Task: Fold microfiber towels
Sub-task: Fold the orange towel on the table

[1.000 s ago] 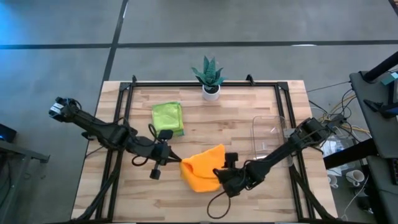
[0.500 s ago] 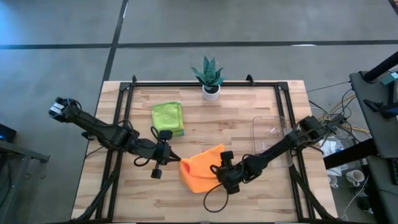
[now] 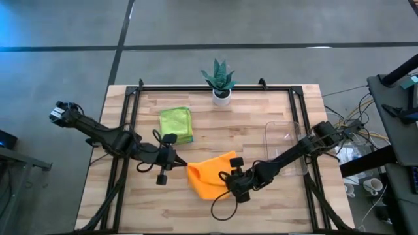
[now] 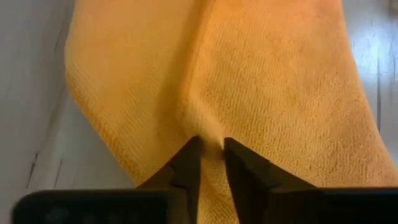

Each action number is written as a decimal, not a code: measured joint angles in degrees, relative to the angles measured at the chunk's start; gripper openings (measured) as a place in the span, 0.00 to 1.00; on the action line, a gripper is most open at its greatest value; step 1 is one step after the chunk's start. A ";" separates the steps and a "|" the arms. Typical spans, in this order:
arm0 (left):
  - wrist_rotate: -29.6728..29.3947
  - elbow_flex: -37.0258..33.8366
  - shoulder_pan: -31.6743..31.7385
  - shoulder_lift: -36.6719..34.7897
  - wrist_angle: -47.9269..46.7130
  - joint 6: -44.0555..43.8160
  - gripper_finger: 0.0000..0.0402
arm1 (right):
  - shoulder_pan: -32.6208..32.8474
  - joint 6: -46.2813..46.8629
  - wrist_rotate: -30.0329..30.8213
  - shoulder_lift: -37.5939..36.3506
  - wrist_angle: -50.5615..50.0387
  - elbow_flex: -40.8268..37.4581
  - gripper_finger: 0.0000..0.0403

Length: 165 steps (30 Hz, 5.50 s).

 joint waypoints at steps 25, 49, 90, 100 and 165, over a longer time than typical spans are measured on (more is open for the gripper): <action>-6.43 -3.66 0.00 -4.26 -1.00 -4.71 0.00 | 0.61 0.79 2.95 -1.77 -34.68 23.89 0.02; 8.45 8.55 23.26 -7.90 -7.43 7.97 0.00 | -12.38 -7.08 20.85 -34.60 -43.75 21.47 0.02; 3.08 -6.82 -9.47 14.37 10.13 -21.32 0.00 | 16.72 38.10 -4.54 -18.16 -29.89 -1.90 0.02; 4.66 -9.37 1.14 14.10 9.51 -9.29 0.00 | 8.05 26.19 -4.22 -18.16 -32.74 -2.18 0.02; 3.77 -12.20 -4.21 11.66 -8.87 -26.11 0.00 | -6.85 7.67 -9.24 -6.31 -29.00 4.88 0.02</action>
